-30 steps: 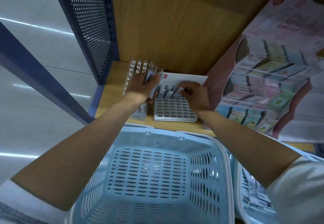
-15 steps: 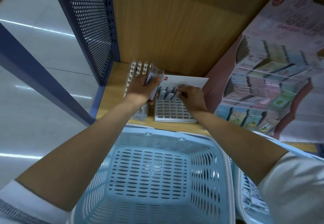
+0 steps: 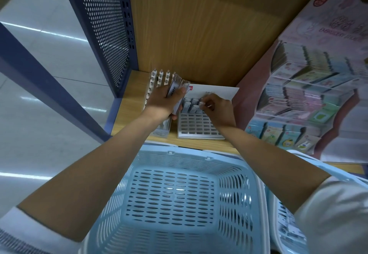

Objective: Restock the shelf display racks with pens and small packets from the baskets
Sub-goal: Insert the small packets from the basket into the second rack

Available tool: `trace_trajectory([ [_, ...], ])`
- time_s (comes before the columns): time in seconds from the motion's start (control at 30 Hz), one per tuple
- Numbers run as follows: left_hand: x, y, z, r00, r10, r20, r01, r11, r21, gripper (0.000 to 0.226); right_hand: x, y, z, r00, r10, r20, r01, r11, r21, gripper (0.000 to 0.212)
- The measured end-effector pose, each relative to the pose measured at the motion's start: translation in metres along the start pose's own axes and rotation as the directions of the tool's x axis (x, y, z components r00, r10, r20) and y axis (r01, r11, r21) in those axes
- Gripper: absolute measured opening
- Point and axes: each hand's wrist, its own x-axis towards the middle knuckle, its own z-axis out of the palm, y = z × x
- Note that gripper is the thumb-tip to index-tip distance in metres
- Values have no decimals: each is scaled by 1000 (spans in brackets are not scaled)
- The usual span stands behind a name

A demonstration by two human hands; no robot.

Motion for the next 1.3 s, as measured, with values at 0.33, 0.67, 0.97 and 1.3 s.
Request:
trace_trajectory([
  [0.33,-6,6,10,998,5,61,-13,990,138,34,-1,-28,-37,970,233,76,-242,873,423,7],
  [0.67,-11,9,22,994,-88,65,85,995,51,42,1,-44,-74,940,156,302,-333,600,727,10],
  [0.97,-12,14,37,997,-77,-12,77,997,-7,23,-13,-35,-81,907,179,381,-395,674,624,18],
  [1.3,-8,11,44,996,-85,18,85,996,23,25,-11,-32,-93,896,131,425,-337,822,458,17],
])
